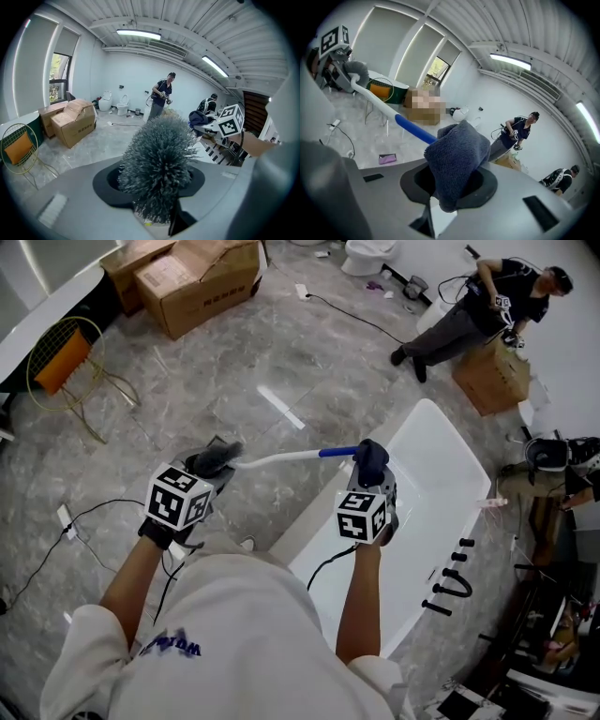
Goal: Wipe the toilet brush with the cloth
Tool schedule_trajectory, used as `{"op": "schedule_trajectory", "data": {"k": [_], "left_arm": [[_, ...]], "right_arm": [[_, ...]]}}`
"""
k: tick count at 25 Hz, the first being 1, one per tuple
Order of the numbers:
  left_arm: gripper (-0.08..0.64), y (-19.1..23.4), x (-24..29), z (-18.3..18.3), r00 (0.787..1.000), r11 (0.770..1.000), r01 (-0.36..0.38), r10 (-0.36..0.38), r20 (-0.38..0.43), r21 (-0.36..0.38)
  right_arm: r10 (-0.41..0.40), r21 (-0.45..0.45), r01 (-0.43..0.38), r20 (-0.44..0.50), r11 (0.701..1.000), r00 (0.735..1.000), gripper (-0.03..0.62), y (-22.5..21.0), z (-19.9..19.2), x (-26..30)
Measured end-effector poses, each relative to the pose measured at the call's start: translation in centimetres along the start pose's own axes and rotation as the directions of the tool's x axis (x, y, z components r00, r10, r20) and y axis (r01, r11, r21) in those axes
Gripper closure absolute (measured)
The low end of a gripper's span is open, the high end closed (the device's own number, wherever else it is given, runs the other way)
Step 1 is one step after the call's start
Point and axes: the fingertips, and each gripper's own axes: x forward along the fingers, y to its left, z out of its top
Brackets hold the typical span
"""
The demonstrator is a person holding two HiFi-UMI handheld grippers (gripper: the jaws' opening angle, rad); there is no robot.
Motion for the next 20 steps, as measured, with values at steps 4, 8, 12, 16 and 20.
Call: {"op": "schedule_trajectory", "data": {"k": [4,8,12,16,20], "left_arm": [[0.373,-0.6,0.3,0.5,1.0,1.0,0.017,-0.016,0.014,-0.021],[0.373,-1.0,0.8,1.0,1.0,0.999,0.025,-0.024,0.018,-0.023],[0.373,-0.9,0.8,1.0,0.999,1.0,0.031,-0.031,0.015,-0.004],[0.373,-1.8,1.4,1.3,0.999,0.999,0.048,-0.048,0.017,0.007],[0.373,-2.4,2.0,1.4,0.998,0.998,0.067,-0.066,0.019,-0.012]], "right_arm": [[0.063,-0.006,-0.062,0.029,0.998,0.998,0.511,2.4,0.8,-0.4],[0.104,-0.025,-0.103,0.063,0.994,0.993,0.514,4.0,2.1,-0.9],[0.049,0.056,-0.049,0.006,0.997,0.999,0.514,1.1,-0.1,0.1],[0.003,0.134,0.004,-0.048,0.991,0.999,0.515,-2.3,-2.2,0.8],[0.037,0.073,-0.036,-0.018,0.997,0.999,0.517,0.3,-0.9,0.2]]}}
